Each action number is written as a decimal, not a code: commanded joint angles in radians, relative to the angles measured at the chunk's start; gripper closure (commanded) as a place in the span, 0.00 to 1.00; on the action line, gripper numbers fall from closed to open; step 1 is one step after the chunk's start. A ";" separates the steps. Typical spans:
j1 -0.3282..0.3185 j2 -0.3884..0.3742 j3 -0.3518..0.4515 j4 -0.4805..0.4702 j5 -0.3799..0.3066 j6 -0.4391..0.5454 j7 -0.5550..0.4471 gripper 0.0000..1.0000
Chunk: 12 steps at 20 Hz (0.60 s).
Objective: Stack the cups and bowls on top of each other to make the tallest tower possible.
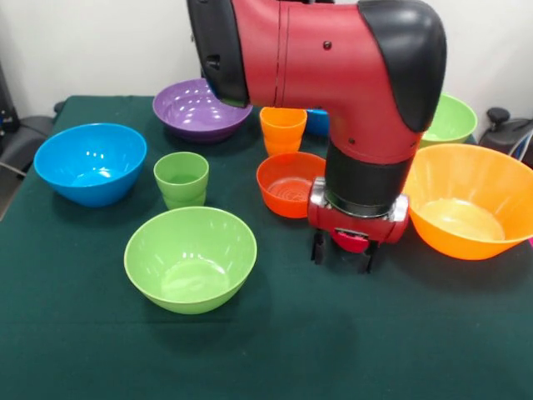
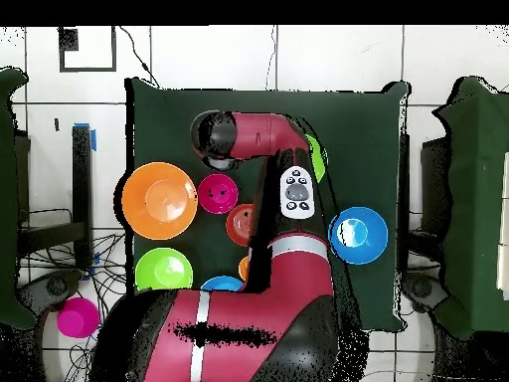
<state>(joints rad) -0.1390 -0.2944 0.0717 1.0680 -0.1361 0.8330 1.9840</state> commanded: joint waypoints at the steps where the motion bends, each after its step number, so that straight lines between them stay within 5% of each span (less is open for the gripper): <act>1: -0.030 -0.114 0.165 0.024 -0.078 0.184 -0.420 0.00; 8: -0.071 -0.227 0.201 0.170 -0.074 0.215 -0.449 0.00; 12: -0.095 -0.281 0.187 0.310 -0.088 0.125 -0.404 0.00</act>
<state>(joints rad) -0.1924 -0.4759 0.1605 1.1497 -0.1560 0.9497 1.8661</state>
